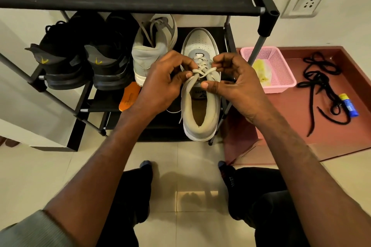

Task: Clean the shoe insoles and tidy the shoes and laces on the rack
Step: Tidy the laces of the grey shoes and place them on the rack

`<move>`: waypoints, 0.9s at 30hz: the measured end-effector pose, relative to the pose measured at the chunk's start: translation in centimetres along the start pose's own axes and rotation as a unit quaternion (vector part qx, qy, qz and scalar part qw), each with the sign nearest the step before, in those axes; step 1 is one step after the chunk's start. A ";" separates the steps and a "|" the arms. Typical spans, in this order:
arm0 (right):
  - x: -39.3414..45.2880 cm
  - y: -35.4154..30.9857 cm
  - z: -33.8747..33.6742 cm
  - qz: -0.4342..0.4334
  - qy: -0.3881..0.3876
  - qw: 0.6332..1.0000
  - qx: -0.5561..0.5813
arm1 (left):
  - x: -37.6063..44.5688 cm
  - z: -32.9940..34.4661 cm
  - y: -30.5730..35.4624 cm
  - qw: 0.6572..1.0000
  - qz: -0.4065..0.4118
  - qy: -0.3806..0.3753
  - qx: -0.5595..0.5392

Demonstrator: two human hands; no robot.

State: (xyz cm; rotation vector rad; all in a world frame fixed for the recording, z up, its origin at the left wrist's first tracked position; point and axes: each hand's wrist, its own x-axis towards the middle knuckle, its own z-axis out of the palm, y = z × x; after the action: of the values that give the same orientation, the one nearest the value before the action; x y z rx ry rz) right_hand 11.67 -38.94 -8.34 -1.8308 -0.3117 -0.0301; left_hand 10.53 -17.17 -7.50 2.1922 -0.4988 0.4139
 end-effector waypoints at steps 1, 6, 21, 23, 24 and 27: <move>0.0 0.0 0.0 0.000 -0.002 1.000 -0.003 | 0.1 0.1 0.0 1.000 0.002 0.003 0.001; -0.1 0.1 0.2 -0.007 0.004 1.000 -0.011 | 0.3 0.2 0.8 1.000 -0.021 0.022 -0.009; 0.0 0.2 2.1 0.020 0.055 0.986 0.156 | -1.6 1.4 1.0 0.985 -0.102 0.063 -0.122; 0.1 0.5 2.6 0.050 0.072 0.975 0.204 | -1.6 2.3 1.2 0.976 -0.133 0.091 -0.144; 0.0 0.6 2.9 0.066 0.083 0.967 0.231 | -1.6 2.8 1.4 0.971 -0.148 0.105 -0.153; -0.3 0.8 4.2 0.088 0.120 0.951 0.270 | -1.6 3.5 1.8 0.964 -0.165 0.126 -0.165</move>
State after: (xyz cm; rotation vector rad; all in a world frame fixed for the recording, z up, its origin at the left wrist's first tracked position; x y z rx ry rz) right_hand 10.97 -35.24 -10.36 -1.2847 0.0219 -0.0393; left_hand 8.73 -20.62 -9.13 1.8228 -0.0507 0.3893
